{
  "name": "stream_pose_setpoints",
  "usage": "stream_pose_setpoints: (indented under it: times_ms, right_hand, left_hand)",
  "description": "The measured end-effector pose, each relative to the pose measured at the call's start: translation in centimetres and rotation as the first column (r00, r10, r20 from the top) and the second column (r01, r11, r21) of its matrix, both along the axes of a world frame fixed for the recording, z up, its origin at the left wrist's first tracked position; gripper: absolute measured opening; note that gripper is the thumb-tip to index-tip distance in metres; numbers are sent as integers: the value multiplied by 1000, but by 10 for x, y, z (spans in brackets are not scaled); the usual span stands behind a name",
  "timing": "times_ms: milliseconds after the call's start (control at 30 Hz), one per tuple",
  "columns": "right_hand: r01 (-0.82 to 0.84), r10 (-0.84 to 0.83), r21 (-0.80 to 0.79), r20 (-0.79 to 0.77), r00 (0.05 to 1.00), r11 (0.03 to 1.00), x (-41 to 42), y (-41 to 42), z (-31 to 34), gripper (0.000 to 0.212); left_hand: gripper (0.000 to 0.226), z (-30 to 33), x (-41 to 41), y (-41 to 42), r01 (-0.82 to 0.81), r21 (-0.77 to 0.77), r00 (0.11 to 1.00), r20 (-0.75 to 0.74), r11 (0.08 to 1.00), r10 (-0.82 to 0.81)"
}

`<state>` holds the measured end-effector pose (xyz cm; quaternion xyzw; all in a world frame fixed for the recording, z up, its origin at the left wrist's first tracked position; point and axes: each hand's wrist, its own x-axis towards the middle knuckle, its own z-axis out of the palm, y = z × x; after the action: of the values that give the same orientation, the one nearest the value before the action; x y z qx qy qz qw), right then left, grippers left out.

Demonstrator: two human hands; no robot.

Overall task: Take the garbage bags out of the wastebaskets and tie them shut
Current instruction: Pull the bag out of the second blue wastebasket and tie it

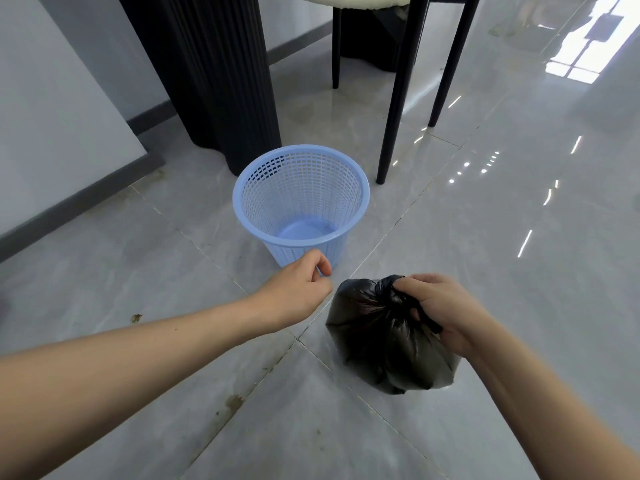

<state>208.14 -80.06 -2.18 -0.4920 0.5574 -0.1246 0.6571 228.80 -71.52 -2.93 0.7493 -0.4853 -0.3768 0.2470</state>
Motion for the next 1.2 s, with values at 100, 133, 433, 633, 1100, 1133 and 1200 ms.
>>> stream_pose_setpoints:
  times_ms: [100, 133, 433, 633, 1100, 1133, 1200]
  right_hand:
    - [27, -27, 17, 9, 1000, 999, 2, 0, 0, 21]
    - [40, -40, 37, 11, 999, 999, 2, -1, 0, 21]
    - [172, -205, 282, 93, 974, 944, 4, -3, -12, 20]
    - [141, -170, 236, 105, 980, 962, 10, 2, -13, 25]
    - [162, -189, -265, -81, 979, 950, -11, -16, -46, 31]
    - [172, -201, -270, -85, 976, 948, -14, -18, -49, 31]
    - [55, -121, -373, -155, 980, 926, -18, -16, -56, 30]
  left_hand:
    - [12, -4, -2, -2, -14, 11, 1000, -24, 1000, 14]
    - [10, -6, -3, -2, -11, 11, 999, -31, 1000, 12]
    - [5, -6, -11, 2, 55, 38, 996, -71, 998, -52]
    - [44, -12, -16, 2, 159, 111, 965, -228, 981, -131]
    - [29, -30, 24, 0, 309, 245, 769, 504, 919, -393]
    - [29, -31, 28, 0, 290, 278, 774, 494, 916, -395]
    - [27, -30, 27, 0, 270, 352, 806, 426, 896, -410]
